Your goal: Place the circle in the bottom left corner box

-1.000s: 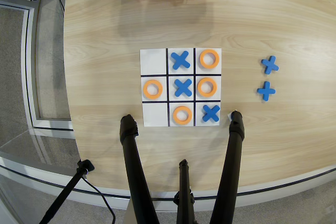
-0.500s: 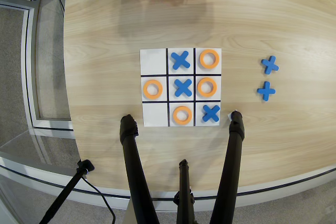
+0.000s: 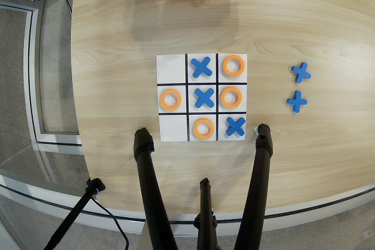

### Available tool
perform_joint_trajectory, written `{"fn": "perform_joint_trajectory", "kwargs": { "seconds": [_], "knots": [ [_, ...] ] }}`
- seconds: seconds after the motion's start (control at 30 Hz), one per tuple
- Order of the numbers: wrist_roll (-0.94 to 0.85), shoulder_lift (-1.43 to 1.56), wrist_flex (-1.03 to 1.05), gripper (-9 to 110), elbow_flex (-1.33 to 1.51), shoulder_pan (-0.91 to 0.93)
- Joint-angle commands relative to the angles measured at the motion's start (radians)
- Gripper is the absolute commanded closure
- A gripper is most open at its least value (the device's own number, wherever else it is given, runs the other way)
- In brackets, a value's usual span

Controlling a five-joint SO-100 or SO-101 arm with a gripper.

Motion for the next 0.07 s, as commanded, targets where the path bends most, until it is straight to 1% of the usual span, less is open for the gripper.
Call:
{"fn": "perform_joint_trajectory", "kwargs": {
  "seconds": [0.0, 0.03],
  "knots": [
    [0.005, 0.017, 0.009, 101, 0.055, 0.000],
    [0.005, 0.017, 0.009, 101, 0.055, 0.000]
  ]
}}
